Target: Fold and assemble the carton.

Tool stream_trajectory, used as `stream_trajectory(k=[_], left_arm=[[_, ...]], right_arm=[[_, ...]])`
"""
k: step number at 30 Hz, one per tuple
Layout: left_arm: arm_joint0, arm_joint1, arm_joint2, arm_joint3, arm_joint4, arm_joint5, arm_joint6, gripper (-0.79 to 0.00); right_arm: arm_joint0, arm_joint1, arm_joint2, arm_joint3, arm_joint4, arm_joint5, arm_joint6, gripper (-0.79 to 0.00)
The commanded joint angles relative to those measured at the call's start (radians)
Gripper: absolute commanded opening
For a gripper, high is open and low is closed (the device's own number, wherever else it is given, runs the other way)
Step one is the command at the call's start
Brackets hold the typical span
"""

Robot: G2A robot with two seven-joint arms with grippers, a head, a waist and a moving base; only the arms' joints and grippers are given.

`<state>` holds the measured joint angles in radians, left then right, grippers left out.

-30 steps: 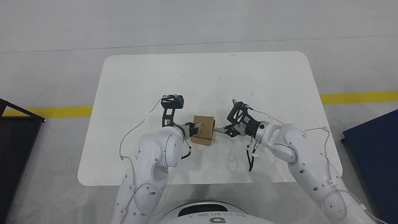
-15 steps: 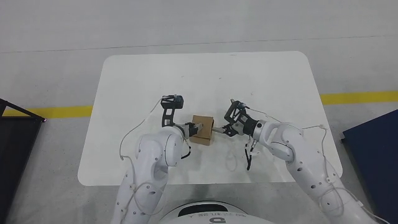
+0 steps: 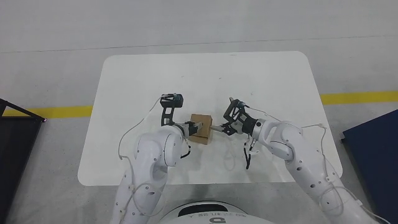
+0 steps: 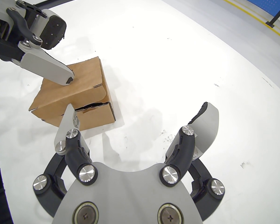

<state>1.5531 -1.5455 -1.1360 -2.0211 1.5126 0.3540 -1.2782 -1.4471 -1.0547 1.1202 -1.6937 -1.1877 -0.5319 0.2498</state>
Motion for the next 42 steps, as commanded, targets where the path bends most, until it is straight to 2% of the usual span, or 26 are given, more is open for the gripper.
stream_trajectory(k=[1, 25, 30, 37, 42], left_arm=[[-0.001, 0.000, -0.001, 0.007, 0.000, 0.000, 0.001, 0.000], [-0.014, 0.003, -0.009, -0.001, -0.005, 0.004, -0.013, 0.000], [-0.009, 0.005, -0.015, -0.030, 0.009, 0.011, -0.028, 0.000], [0.018, 0.010, -0.065, -0.086, 0.074, 0.063, -0.074, 0.000], [0.006, 0.010, -0.104, -0.043, 0.090, 0.094, -0.094, 0.000]], right_arm=[[0.001, 0.000, -0.001, 0.003, -0.002, -0.002, 0.003, 0.000], [0.031, -0.008, -0.021, 0.013, 0.003, 0.002, 0.012, 0.000], [0.038, -0.010, -0.026, 0.019, 0.004, 0.004, 0.011, 0.000], [0.044, -0.012, -0.027, 0.017, 0.008, 0.006, 0.016, 0.000], [0.043, -0.012, -0.025, 0.017, 0.009, 0.005, 0.017, 0.000]])
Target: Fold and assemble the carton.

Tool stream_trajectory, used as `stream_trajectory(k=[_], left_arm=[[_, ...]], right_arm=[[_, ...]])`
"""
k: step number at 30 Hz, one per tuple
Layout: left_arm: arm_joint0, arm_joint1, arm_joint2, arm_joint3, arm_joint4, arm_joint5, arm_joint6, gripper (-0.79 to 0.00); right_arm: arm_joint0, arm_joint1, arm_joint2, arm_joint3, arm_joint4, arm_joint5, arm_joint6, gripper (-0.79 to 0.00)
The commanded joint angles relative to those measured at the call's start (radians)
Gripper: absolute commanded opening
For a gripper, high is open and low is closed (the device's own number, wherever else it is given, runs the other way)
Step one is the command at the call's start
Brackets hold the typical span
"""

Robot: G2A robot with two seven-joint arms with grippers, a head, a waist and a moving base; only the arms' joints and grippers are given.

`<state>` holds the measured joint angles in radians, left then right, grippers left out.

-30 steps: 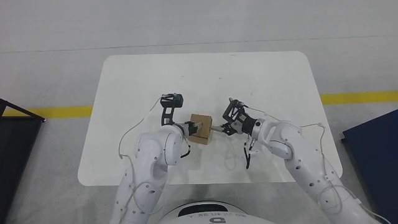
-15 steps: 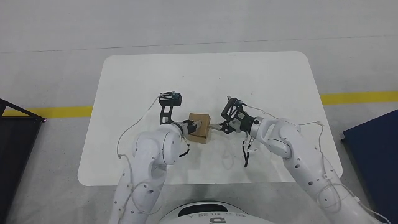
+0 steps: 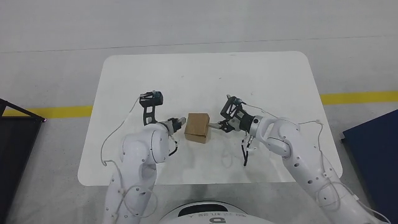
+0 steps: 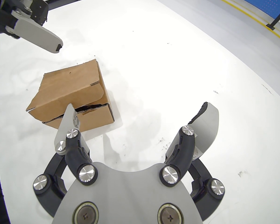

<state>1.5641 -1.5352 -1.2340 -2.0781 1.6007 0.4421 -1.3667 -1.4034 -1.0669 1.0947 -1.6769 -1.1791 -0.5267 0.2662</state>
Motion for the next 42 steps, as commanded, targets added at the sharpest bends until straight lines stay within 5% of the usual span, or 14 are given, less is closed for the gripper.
stream_trajectory(k=[1, 19, 36, 42], left_arm=[[-0.012, 0.000, -0.012, 0.032, 0.012, 0.005, -0.006, 0.000], [-0.042, -0.021, 0.009, 0.122, 0.001, -0.030, -0.041, 0.000], [-0.001, -0.034, 0.079, 0.093, 0.031, -0.041, -0.053, 0.000], [0.028, -0.033, 0.041, 0.039, 0.038, -0.043, -0.055, 0.000]], right_arm=[[0.000, 0.000, 0.001, 0.000, -0.002, 0.000, 0.001, 0.000], [-0.014, 0.002, 0.013, -0.002, -0.011, -0.003, 0.001, 0.000], [-0.089, 0.021, 0.110, -0.030, 0.014, -0.019, -0.025, 0.000], [-0.125, 0.029, 0.161, -0.059, 0.042, -0.015, -0.026, 0.000]])
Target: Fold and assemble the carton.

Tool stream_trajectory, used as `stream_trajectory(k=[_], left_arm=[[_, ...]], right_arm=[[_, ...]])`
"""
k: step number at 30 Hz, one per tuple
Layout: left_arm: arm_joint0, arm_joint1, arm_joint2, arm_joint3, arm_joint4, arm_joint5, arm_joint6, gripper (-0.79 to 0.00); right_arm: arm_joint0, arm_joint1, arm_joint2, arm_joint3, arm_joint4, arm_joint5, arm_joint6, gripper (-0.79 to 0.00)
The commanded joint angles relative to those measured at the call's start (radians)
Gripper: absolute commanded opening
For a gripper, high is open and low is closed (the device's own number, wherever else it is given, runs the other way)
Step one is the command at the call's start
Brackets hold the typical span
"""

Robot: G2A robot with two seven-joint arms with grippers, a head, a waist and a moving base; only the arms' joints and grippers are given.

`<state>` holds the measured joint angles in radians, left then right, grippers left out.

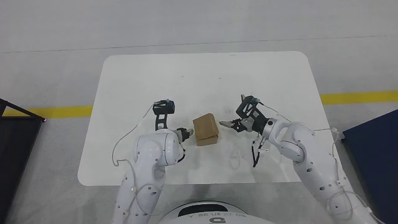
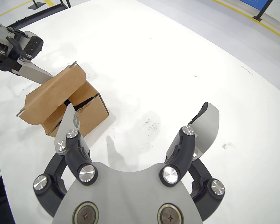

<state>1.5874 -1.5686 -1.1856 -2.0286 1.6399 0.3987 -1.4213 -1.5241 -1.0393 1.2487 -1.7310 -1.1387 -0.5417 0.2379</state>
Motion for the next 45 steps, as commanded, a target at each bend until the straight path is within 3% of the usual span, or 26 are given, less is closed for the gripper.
stream_trajectory(k=[1, 8, 45], left_arm=[[0.009, 0.001, -0.014, -0.021, -0.002, -0.001, -0.001, 0.000], [0.019, 0.001, -0.007, -0.056, -0.036, -0.034, 0.023, 0.000], [-0.038, -0.001, 0.026, 0.022, -0.059, -0.054, 0.030, 0.000]], right_arm=[[-0.009, 0.002, 0.014, -0.011, 0.005, 0.001, 0.004, 0.000], [-0.036, 0.006, 0.036, -0.056, 0.002, -0.006, -0.014, 0.000], [0.009, -0.003, -0.045, -0.008, -0.066, -0.001, 0.028, 0.000]])
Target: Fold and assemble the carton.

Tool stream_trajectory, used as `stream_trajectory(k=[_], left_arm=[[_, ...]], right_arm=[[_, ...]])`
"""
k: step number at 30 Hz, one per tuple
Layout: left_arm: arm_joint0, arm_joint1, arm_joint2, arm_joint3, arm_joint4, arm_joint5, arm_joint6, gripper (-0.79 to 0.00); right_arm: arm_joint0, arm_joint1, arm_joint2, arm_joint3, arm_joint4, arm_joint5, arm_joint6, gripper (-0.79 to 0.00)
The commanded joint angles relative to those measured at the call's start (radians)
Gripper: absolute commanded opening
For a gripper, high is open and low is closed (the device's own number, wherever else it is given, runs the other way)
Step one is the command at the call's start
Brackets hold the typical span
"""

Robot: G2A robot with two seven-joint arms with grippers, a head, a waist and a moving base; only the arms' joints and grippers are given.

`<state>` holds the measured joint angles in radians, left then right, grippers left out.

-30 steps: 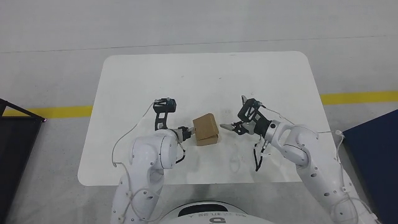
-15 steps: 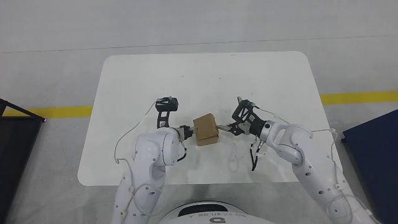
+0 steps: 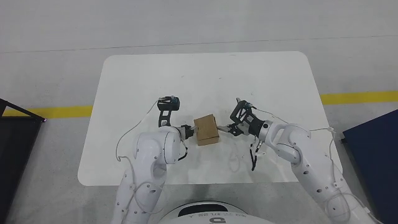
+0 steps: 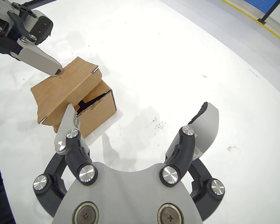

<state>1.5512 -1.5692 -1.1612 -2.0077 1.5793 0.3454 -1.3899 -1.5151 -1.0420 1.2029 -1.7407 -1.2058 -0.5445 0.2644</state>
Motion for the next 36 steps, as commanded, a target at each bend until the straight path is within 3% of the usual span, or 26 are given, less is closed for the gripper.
stream_trajectory(k=[1, 36], left_arm=[[-0.004, 0.000, 0.003, 0.003, 0.002, -0.001, -0.003, 0.000], [-0.039, -0.001, 0.006, 0.044, 0.004, 0.002, -0.020, 0.000]], right_arm=[[0.000, 0.000, 0.001, 0.002, 0.000, 0.002, 0.003, 0.000], [0.017, -0.002, -0.004, 0.028, 0.007, 0.020, 0.028, 0.000]])
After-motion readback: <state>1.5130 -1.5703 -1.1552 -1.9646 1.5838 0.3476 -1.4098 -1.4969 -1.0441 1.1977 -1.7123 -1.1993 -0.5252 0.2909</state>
